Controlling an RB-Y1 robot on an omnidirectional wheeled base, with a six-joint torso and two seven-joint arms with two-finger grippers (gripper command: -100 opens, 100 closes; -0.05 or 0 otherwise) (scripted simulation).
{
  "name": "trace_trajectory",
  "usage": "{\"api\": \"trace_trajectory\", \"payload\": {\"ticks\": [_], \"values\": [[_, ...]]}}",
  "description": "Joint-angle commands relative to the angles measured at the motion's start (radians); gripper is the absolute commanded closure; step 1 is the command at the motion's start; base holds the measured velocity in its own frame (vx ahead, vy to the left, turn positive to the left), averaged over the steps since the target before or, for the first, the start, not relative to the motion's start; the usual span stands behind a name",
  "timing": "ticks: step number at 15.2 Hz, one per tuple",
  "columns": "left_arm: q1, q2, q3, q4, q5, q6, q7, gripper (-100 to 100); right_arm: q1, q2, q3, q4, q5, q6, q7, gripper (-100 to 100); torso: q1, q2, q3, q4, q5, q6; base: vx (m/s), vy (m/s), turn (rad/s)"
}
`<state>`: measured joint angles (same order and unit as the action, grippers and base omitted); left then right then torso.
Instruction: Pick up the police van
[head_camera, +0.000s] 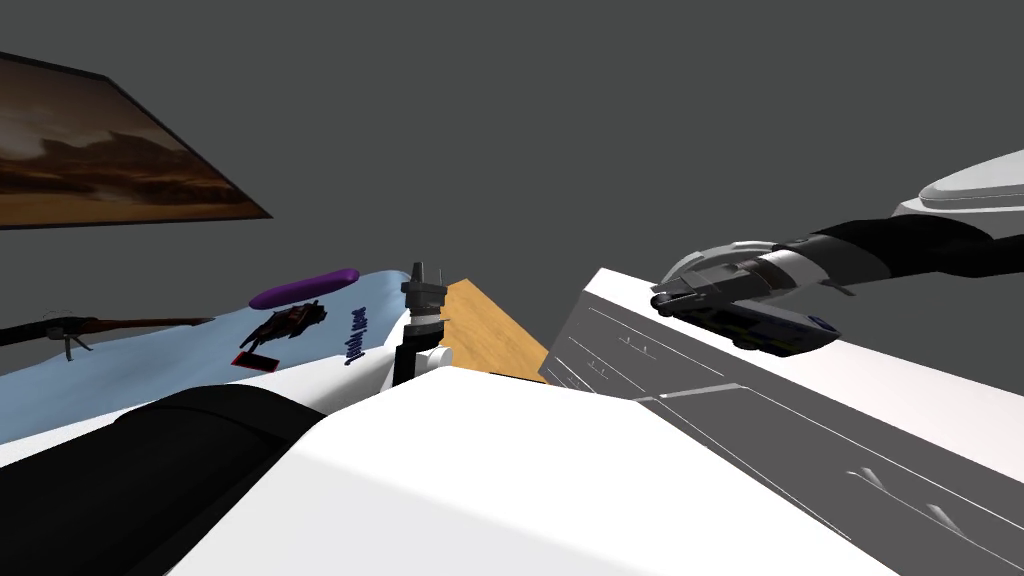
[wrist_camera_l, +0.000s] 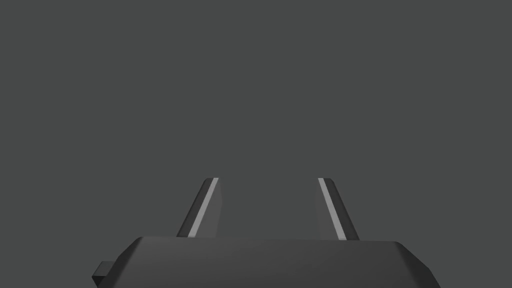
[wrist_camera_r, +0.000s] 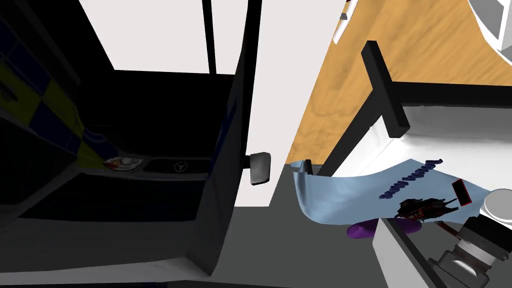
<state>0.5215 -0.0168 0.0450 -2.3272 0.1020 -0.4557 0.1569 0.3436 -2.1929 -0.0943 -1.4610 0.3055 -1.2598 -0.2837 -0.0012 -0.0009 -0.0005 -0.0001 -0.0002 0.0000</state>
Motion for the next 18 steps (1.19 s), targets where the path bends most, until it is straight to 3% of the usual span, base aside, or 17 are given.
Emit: {"api": "trace_trajectory", "payload": {"ticks": [1, 2, 7, 18], "values": [[0.0, 0.0, 0.0, 0.0, 0.0, 0.0, 0.0, 0, -0.001, -0.035, 0.004, 0.009, 0.007, -0.009, -0.004, -100, 0.0, 0.0, 0.0, 0.0, 0.0, 0.0, 0.01, -0.028, 0.027], [0.0, 0.0, 0.0, 0.0, 0.0, 0.0, 0.0, 0, 0.003, -0.067, 0.01, 0.033, 0.024, -0.029, -0.014, -100, 0.0, 0.0, 0.0, 0.0, 0.0, 0.0, 0.004, -0.038, 0.042], [0.0, 0.0, 0.0, 0.0, 0.0, 0.0, 0.0, 0, 0.008, -0.147, 0.017, 0.056, 0.04, -0.048, -0.024, -100, 0.0, 0.001, 0.001, 0.0, 0.0, 0.0, 0.002, -0.035, 0.038], [0.0, 0.0, 0.0, 0.0, 0.0, 0.0, 0.0, 0, 0.046, -0.383, 0.063, 0.152, 0.117, -0.138, -0.068, -100, -0.002, 0.003, 0.002, 0.001, -0.001, 0.0, -0.018, -0.056, 0.024]]}}
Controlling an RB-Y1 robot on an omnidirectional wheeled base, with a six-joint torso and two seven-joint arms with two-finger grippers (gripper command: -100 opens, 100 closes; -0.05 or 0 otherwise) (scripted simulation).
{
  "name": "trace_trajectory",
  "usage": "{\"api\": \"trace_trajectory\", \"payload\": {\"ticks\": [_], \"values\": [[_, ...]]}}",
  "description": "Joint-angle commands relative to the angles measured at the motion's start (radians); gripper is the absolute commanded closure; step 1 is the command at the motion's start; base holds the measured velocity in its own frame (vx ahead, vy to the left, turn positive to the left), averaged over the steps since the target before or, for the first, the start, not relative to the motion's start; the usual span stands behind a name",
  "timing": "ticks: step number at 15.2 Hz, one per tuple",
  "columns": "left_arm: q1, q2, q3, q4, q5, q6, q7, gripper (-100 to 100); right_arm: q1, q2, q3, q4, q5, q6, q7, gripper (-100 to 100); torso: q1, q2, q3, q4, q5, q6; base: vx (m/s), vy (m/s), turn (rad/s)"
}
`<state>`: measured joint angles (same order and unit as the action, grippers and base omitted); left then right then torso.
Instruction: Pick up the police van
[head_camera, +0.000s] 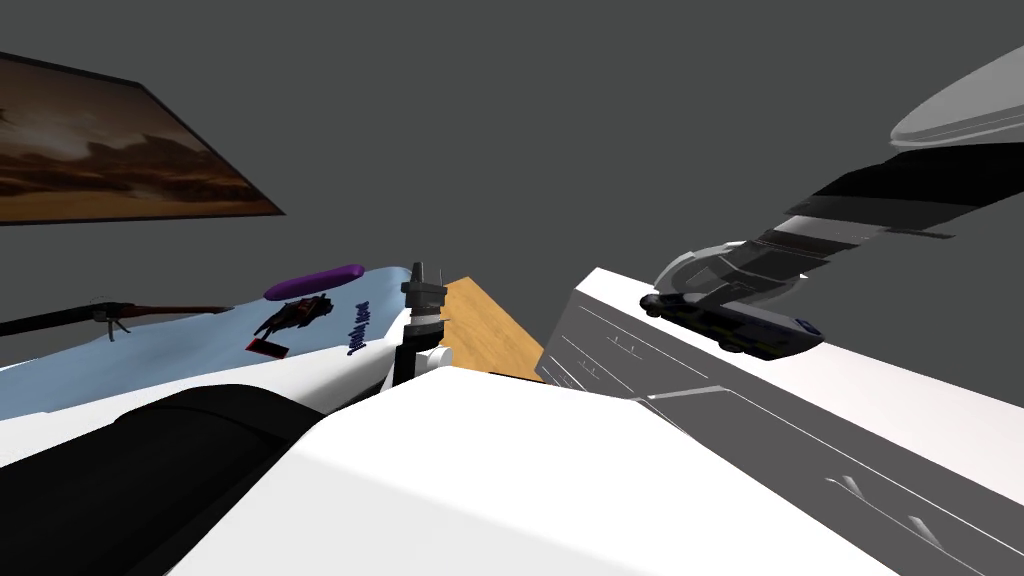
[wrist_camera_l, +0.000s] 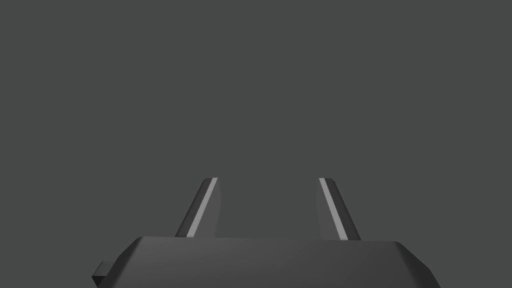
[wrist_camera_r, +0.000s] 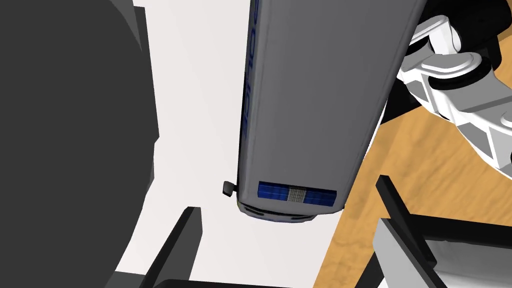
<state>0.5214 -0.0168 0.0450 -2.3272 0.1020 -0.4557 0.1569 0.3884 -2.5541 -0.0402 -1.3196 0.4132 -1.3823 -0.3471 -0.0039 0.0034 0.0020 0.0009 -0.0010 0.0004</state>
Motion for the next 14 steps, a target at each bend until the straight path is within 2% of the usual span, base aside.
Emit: {"api": "trace_trajectory", "payload": {"ticks": [1, 2, 3, 5, 6, 7, 11, 13, 14], "values": [[0.0, 0.0, 0.0, 0.0, 0.0, 0.0, 0.0, 0, 0.004, -0.033, 0.012, 0.014, 0.014, -0.021, -0.007, -100, 0.0, 0.0, 0.0, 0.0, 0.0, 0.0, -0.055, -0.071, 0.001], [0.0, 0.0, 0.0, 0.0, 0.0, 0.0, 0.0, 0, 0.005, -0.016, 0.004, 0.01, 0.006, -0.01, -0.002, -100, 0.0, 0.001, 0.0, 0.0, 0.0, 0.0, -0.031, -0.04, 0.005], [0.0, 0.0, 0.0, 0.0, 0.0, 0.0, 0.0, 0, 0.032, 0.003, 0.014, 0.005, 0.022, 0.018, 0.008, -100, 0.0, 0.0, 0.0, 0.0, 0.0, 0.0, -0.002, 0.022, 0.087], [0.0, 0.0, 0.0, 0.0, 0.0, 0.0, 0.0, 0, 0.049, 0.018, 0.021, 0.0, 0.031, 0.04, 0.015, -100, 0.006, -0.002, -0.001, -0.001, 0.001, 0.0, 0.01, 0.07, 0.087], [0.0, 0.0, 0.0, 0.0, 0.0, 0.0, 0.0, 0, 0.033, 0.007, 0.017, -0.003, 0.025, 0.024, 0.006, -100, 0.008, -0.003, -0.002, -0.001, 0.001, 0.0, 0.007, 0.044, 0.011], [0.0, 0.0, 0.0, 0.0, 0.0, 0.0, 0.0, 0, 0.034, 0.009, 0.019, -0.005, 0.026, 0.03, 0.007, 100, 0.008, -0.003, -0.002, -0.001, 0.002, 0.0, 0.002, 0.014, -0.004], [0.0, 0.0, 0.0, 0.0, 0.0, 0.0, 0.0, 0, 0.034, 0.009, 0.019, -0.005, 0.026, 0.031, 0.007, 100, 0.005, -0.003, -0.002, -0.001, 0.001, 0.0, 0.0, 0.002, -0.002], [0.0, 0.0, 0.0, 0.0, 0.0, 0.0, 0.0, 0, 0.011, -0.016, 0.007, 0.012, 0.01, -0.009, -0.001, 100, 0.004, -0.003, -0.001, 0.0, 0.002, 0.0, -0.006, -0.04, -0.097], [0.0, 0.0, 0.0, 0.0, 0.0, 0.0, 0.0, 0, 0.027, -0.005, 0.009, 0.011, 0.016, 0.009, 0.007, 100, 0.002, -0.002, -0.001, 0.0, 0.002, 0.001, -0.003, -0.038, -0.028]]}}
